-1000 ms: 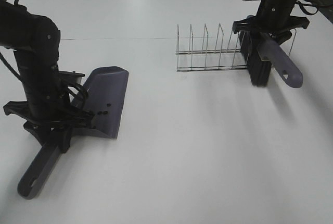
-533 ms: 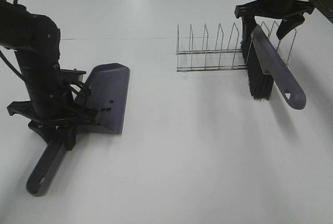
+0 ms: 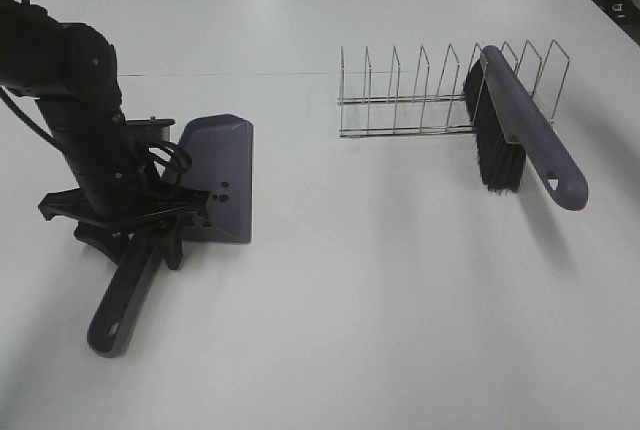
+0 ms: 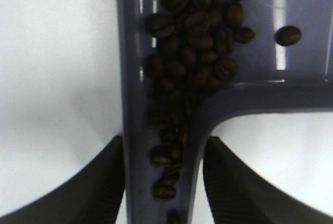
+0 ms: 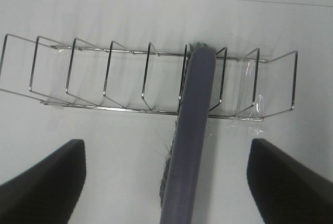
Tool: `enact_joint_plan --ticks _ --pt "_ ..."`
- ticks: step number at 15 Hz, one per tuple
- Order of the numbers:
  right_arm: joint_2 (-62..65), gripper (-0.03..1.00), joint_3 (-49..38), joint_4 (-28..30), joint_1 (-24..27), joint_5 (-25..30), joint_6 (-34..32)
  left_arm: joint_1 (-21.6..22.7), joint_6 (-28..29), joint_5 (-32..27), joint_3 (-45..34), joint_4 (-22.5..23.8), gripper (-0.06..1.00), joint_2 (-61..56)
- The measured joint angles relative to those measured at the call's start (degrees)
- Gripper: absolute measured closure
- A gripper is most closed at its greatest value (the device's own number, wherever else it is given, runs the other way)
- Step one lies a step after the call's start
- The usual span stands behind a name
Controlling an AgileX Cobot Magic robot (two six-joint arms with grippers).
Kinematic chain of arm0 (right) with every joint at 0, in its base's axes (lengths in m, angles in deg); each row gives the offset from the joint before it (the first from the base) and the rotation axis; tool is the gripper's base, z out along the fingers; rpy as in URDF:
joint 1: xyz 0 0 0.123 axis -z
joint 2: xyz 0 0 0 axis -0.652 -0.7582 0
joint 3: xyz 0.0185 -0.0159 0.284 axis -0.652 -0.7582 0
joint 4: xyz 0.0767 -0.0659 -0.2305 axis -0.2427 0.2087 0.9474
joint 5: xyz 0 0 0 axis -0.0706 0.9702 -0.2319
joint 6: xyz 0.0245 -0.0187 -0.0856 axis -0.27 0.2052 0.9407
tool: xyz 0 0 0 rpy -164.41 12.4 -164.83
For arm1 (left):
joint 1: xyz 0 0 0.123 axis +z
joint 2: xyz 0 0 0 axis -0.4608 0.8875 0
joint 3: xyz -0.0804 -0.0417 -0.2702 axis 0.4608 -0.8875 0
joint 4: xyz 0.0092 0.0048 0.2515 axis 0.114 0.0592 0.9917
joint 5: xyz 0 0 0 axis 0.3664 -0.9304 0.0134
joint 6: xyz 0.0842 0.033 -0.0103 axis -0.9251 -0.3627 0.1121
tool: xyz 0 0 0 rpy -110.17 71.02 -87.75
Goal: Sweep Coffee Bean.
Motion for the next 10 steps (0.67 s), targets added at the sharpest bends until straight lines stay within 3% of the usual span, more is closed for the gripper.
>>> enact_joint_plan --ticks 4,8,10 --pt "5.1 0.23 -2.9 -0.7 0.0 -0.2 0.0 0.0 -0.9 -0.9 1.3 -0.2 0.20 -0.1" --pt "13.6 0.23 -14.3 -0.9 0.0 -0.2 1.5 0.2 -2.1 -2.5 4.4 1.9 0.17 -4.8" --pt "19.0 0.23 -20.2 -0.8 0.0 -0.2 2.6 2.6 -2.5 -3.3 7.0 2.5 0.17 -10.0"
